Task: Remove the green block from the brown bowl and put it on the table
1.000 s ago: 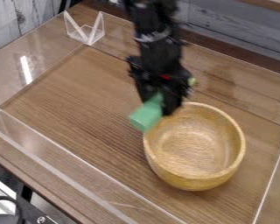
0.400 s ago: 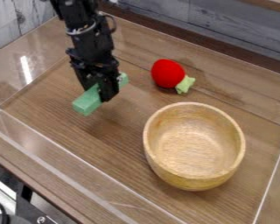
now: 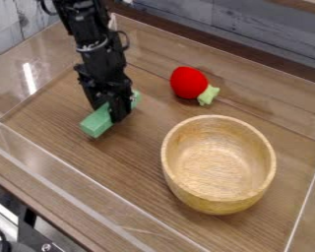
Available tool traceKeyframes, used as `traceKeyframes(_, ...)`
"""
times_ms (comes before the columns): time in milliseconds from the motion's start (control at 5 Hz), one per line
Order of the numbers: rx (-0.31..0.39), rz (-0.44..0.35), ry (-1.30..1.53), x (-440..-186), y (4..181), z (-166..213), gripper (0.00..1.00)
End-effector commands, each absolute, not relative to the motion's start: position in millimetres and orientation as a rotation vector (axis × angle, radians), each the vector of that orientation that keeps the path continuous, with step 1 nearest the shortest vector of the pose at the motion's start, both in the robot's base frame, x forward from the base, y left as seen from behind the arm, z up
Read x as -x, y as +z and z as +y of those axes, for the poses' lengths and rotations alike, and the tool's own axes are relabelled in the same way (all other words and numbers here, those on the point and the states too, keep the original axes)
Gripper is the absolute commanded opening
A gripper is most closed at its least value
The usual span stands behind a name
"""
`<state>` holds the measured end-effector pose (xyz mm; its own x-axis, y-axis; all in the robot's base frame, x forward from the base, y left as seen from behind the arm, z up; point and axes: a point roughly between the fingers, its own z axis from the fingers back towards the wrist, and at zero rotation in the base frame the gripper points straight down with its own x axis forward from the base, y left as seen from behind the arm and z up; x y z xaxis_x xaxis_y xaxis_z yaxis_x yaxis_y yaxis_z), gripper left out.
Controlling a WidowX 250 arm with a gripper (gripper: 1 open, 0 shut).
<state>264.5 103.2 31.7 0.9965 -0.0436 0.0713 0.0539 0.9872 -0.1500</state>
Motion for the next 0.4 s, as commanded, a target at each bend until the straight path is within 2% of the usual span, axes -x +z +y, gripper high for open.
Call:
traceKeyframes(0, 0.119, -0.116, -0.051, -276.9, 42.6, 107.8, 0.0)
traceKeyframes(200, 0.12, -0.111, -0.043, -277.6, 40.5, 106.8, 0.0)
